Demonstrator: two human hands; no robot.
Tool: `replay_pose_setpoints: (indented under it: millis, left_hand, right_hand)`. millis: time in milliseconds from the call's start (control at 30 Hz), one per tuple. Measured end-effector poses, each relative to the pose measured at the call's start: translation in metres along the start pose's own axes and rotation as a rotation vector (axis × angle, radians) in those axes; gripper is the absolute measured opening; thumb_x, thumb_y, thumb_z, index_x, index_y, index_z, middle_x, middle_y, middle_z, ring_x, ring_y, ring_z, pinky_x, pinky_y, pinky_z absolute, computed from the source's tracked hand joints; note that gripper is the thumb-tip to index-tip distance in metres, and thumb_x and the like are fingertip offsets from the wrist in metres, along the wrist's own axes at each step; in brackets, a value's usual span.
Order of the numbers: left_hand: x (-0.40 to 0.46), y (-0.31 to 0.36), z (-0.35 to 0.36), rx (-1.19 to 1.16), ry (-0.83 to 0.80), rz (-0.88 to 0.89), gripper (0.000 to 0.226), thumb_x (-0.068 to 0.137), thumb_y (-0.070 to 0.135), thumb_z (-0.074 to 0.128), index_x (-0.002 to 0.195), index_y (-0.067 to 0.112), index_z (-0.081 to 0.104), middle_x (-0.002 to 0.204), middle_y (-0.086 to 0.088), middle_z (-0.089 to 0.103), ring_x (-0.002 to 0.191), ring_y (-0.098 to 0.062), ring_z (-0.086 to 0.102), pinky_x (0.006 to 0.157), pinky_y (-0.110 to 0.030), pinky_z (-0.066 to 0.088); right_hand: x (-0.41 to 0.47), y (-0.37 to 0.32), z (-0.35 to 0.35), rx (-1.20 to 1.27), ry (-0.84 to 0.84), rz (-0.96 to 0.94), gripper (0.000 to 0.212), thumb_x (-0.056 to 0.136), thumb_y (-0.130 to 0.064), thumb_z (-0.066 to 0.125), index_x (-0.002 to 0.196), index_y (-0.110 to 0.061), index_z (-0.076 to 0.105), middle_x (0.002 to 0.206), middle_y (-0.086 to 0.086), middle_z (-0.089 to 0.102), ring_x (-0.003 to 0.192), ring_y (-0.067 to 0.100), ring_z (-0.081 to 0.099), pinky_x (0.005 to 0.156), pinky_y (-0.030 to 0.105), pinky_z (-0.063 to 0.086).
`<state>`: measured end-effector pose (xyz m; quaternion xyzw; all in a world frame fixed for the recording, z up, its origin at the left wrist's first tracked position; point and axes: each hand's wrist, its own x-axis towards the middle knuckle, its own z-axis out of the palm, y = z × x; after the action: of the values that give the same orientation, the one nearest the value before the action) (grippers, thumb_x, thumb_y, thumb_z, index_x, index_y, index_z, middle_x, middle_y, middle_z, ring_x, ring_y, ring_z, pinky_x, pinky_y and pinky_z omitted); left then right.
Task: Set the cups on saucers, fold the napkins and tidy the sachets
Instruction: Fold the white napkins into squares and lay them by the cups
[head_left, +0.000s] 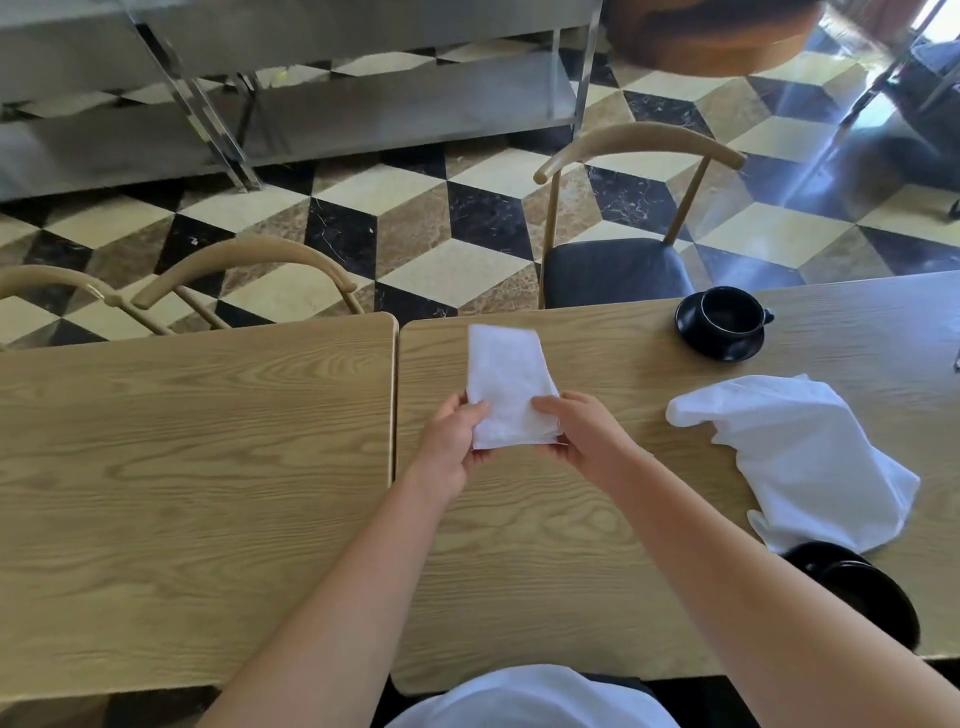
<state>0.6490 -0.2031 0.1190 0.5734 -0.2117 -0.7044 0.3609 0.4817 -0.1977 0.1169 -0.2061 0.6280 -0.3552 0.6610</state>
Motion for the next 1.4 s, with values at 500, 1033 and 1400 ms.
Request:
replay_pose_setpoints:
  millis: [500, 1033, 1400]
  left_hand:
    - [-0.032, -0.162, -0.056, 0.157, 0.224, -0.288, 0.059, 0.090, 0.001, 0.059, 0.137, 0.034, 0.048, 0.121, -0.003, 0.064, 0.104, -0.026, 0.067, 0.078, -0.038, 0.058]
    - [0.005, -0.138, -0.043, 0.004, 0.112, -0.549, 0.019, 0.093, 0.006, 0.052, 0.102, 0.001, 0.068, 0.087, -0.012, 0.073, 0.069, -0.023, 0.067, 0.053, -0.026, 0.052]
    - [0.034, -0.118, -0.054, 0.048, 0.053, -0.761, 0.037, 0.088, 0.022, 0.037, 0.103, 0.001, 0.063, 0.072, -0.013, 0.073, 0.055, -0.021, 0.065, 0.047, -0.022, 0.042]
  right_hand:
    - [-0.016, 0.160, -0.039, -0.186, 0.027, 0.457, 0.022, 0.092, -0.008, 0.065, 0.111, 0.001, 0.063, 0.096, 0.019, 0.074, 0.076, 0.028, 0.069, 0.071, 0.037, 0.057]
    - [0.025, 0.151, -0.040, 0.008, -0.062, 0.578, 0.034, 0.093, -0.015, 0.059, 0.123, 0.000, 0.069, 0.100, 0.011, 0.076, 0.089, 0.024, 0.070, 0.078, 0.033, 0.054]
    - [0.049, 0.116, -0.038, 0.073, -0.231, 0.704, 0.048, 0.075, 0.000, 0.044, 0.121, 0.004, 0.054, 0.113, 0.022, 0.075, 0.104, 0.038, 0.073, 0.100, 0.052, 0.054]
